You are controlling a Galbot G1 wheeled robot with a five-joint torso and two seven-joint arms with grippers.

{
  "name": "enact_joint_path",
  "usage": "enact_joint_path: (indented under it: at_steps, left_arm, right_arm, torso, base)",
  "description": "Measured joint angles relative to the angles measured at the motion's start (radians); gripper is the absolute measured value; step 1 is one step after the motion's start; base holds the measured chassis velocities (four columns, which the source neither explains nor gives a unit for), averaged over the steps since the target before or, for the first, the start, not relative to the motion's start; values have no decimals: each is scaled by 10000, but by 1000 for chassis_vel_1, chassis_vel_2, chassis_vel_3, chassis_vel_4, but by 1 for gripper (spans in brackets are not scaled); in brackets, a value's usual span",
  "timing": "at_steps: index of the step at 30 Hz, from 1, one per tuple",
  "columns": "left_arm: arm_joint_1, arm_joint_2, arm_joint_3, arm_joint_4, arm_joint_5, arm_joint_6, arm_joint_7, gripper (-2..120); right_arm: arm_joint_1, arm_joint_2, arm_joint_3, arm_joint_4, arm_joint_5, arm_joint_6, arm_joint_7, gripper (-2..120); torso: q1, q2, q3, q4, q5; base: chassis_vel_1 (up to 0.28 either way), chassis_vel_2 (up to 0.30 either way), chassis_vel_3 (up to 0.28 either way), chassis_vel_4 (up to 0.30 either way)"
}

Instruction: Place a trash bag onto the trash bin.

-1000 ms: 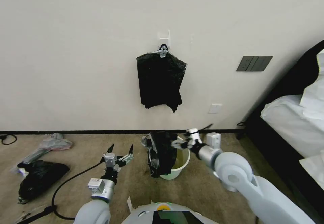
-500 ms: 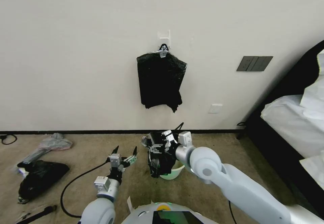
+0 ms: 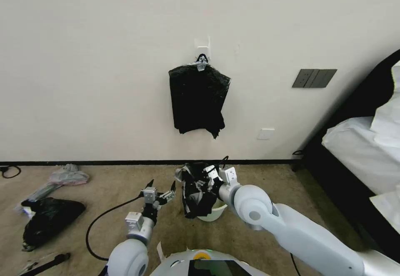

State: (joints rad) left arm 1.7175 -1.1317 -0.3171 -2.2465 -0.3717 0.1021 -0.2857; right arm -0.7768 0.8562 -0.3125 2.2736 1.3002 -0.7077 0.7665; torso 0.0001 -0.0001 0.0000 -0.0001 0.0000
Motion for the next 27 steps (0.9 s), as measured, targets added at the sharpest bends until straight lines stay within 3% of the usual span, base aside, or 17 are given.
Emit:
enact_joint_path:
  at_steps: [6, 9, 10, 13, 14, 17, 27]
  left_arm:
    - [-331, 185, 543, 73, -320, 642, -265, 100]
    - [-694, 305, 761, 190, -977, 1241, -520, 100]
    - [-694, 305, 761, 190, -977, 1241, -520, 100]
    - [-1394, 403, 1001, 323, -2496, 2024, -950, 100]
    - [-1394, 403, 1001, 323, -2496, 2024, -950, 100]
    - [-2205, 404, 1224, 562, -3783, 2550, -1365, 100]
    - [-3985, 292, 1781, 1306, -5585, 3508, -2361, 100]
  right_arm:
    - [-24, -62, 46, -5, 190, 0, 43, 10]
    - [-36, -119, 92, 4, 192, 1, 26, 0]
    - [-36, -119, 92, 4, 192, 1, 26, 0]
    - [-52, -184, 147, 48, 184, 2, 0, 0]
    - [-52, -184, 147, 48, 184, 2, 0, 0]
    - [-96, -197, 174, 73, 163, 4, -3, 0]
    - [-162, -339, 252, 151, 156, 8, -10, 0]
  torso:
    - [0, 0, 0, 2, 1]
    - [0, 0, 0, 2, 0]
    - [0, 0, 0, 2, 0]
    - [0, 0, 0, 0, 0]
    - [0, 0, 0, 0, 0]
    - [0, 0, 0, 1, 0]
    - [0, 0, 0, 1, 0]
  base:
    - [0, 0, 0, 0]
    - [0, 0, 0, 0]
    - [0, 0, 0, 0]
    - [0, 0, 0, 0]
    - [0, 0, 0, 0]
    - [0, 0, 0, 0]
    - [0, 0, 0, 0]
